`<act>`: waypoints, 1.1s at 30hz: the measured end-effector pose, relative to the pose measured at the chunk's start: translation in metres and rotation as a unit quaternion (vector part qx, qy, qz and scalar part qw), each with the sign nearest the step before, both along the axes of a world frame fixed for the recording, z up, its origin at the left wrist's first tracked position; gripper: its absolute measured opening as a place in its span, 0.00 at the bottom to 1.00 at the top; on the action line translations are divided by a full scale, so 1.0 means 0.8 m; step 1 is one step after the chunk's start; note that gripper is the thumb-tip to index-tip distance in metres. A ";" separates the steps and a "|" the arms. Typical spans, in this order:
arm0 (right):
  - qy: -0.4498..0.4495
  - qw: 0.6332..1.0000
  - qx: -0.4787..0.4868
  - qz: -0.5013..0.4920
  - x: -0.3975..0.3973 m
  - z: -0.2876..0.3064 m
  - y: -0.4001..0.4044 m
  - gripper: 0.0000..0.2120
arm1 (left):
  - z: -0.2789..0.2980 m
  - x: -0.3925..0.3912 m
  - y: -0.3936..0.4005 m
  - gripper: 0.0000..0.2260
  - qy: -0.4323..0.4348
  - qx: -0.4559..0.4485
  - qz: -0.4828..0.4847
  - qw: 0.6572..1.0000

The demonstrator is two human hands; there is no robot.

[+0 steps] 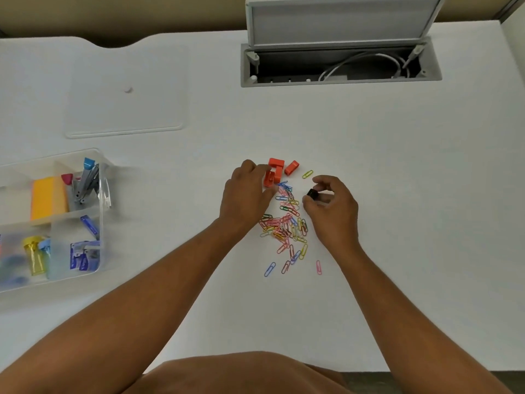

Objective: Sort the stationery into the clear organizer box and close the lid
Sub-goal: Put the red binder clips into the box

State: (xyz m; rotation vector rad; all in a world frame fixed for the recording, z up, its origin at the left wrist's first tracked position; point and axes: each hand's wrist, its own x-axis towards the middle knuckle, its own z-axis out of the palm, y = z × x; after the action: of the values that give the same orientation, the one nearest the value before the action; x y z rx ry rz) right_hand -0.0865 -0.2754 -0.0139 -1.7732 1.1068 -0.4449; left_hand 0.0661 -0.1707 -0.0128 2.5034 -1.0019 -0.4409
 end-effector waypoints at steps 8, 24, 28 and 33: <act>-0.059 0.991 0.115 -0.044 0.041 0.025 -0.037 0.16 | -0.002 0.007 0.010 0.17 0.041 -0.016 0.041 0.998; 0.151 0.966 -0.157 0.141 0.057 0.001 -0.048 0.11 | 0.026 0.004 0.026 0.08 0.321 -0.144 0.178 0.919; 0.021 0.996 0.083 0.022 0.029 0.020 -0.030 0.11 | 0.018 0.006 -0.018 0.12 0.178 -0.085 0.084 0.977; -0.091 0.946 0.306 -0.052 0.002 0.029 -0.003 0.14 | 0.002 0.005 -0.045 0.10 0.038 -0.032 0.039 0.998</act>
State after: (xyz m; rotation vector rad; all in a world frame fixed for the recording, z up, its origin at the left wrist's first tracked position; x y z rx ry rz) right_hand -0.0847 -0.2780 0.0090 -1.1096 1.0645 -0.2773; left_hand 0.0700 -0.2071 -0.0114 2.4402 -0.8728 -0.4695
